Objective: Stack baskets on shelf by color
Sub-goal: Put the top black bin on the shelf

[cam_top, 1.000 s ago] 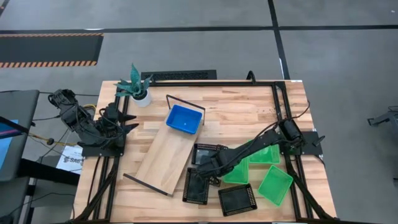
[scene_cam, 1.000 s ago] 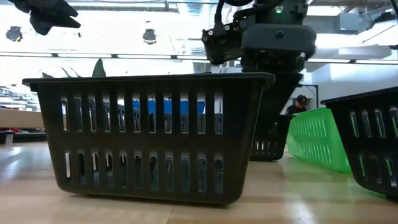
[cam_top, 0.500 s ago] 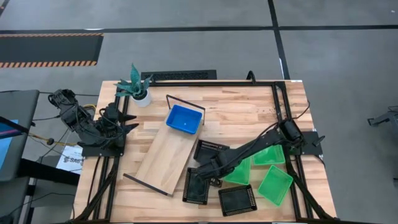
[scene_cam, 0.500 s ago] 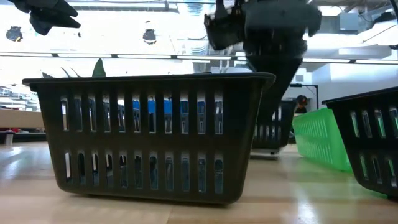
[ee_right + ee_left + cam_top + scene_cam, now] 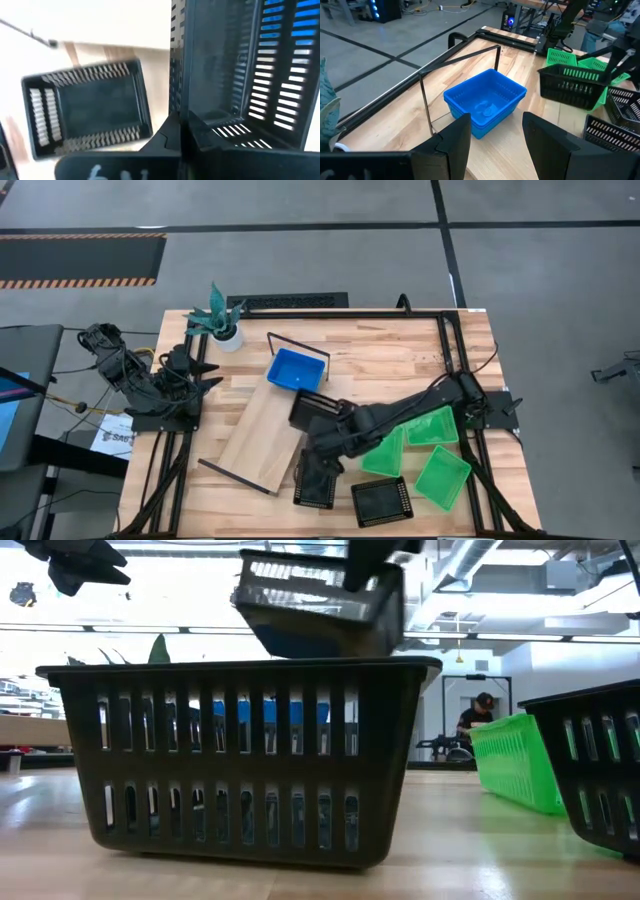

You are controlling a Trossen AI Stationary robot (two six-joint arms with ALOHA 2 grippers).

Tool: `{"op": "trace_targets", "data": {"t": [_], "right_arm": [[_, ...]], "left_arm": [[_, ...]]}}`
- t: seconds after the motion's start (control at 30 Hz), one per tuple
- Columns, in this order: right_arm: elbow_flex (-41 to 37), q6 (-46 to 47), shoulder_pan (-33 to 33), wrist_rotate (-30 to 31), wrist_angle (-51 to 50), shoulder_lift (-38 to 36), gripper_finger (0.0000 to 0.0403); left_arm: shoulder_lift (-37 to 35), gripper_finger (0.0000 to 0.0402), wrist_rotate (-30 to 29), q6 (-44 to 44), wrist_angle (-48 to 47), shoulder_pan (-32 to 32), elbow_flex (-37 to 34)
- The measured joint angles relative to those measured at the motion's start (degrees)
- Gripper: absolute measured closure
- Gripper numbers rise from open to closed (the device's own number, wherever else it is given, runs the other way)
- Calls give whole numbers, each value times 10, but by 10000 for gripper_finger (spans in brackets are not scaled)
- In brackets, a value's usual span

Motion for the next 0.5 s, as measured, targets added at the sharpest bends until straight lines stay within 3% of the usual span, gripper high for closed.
{"op": "trace_targets", "data": {"t": [0.23, 0.5], "right_arm": [[-1, -60, -36, 17, 107, 2, 394], [0, -71, -66, 2, 128, 6, 393]], "left_arm": [[0, 232, 0, -4, 0, 0, 0], [0, 232, 4, -7, 0, 0, 0]]}}
